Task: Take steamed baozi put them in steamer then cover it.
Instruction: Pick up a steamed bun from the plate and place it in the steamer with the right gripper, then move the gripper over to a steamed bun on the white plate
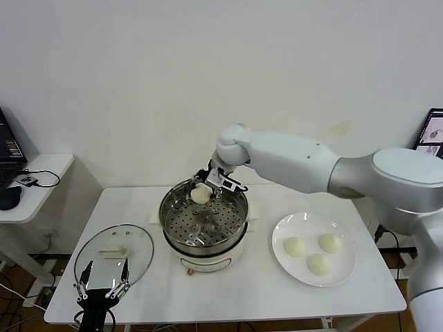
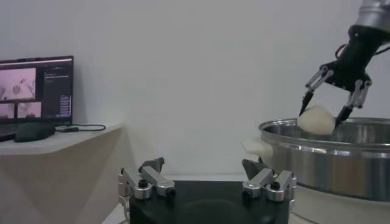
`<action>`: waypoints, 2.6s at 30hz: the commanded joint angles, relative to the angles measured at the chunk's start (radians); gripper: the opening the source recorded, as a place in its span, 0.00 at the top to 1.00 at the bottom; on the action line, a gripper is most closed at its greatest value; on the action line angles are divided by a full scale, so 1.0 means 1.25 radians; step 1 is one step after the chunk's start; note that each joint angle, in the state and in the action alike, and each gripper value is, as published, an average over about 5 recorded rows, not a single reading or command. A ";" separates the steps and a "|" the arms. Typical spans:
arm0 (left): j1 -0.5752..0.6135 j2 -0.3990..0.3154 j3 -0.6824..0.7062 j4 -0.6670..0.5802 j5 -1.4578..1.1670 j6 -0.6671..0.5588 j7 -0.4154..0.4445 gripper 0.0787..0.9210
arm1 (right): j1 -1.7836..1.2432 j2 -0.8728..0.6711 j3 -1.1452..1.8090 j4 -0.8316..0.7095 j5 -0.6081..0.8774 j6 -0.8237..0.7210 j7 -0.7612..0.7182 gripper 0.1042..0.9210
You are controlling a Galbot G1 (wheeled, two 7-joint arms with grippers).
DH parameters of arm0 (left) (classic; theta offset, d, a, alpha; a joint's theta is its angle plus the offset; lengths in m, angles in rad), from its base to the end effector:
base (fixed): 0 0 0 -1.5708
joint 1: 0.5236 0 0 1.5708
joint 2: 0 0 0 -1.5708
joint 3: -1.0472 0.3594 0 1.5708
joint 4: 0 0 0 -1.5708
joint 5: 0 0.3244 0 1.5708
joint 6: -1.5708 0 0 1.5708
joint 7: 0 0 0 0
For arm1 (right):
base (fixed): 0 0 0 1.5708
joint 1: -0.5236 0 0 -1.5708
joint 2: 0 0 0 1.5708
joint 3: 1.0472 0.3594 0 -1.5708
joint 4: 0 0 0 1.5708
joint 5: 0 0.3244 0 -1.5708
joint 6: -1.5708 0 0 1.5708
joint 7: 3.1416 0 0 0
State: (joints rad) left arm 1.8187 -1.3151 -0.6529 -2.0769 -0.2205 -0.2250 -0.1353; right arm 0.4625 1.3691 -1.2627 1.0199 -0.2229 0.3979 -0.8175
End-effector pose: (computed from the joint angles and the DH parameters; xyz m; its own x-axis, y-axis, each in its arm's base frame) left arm 0.0718 0.0865 -0.3297 -0.9941 -0.1072 0.0178 -0.1059 0.9924 0.0626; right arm 0.5679 0.1585 -0.0940 -0.2701 -0.3521 0.8961 -0.1956 -0.8912 -0.4092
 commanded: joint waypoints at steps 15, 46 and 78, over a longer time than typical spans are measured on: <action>0.000 0.000 -0.001 -0.003 0.003 -0.002 0.000 0.12 | -0.059 0.031 0.030 -0.085 -0.106 0.063 0.038 0.36; -0.015 0.035 -0.011 -0.023 -0.018 0.051 -0.006 0.12 | 0.214 -0.320 0.011 0.340 0.386 -0.584 -0.139 0.12; -0.031 0.055 -0.038 0.014 -0.016 0.056 0.001 0.12 | -0.291 -0.639 0.184 0.428 0.168 -0.648 -0.159 0.12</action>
State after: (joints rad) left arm 1.7822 -1.2482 -0.6984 -2.0627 -0.2399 -0.1566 -0.1335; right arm 0.2484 0.6057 -1.1101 1.5609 0.0335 -0.3903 -1.0101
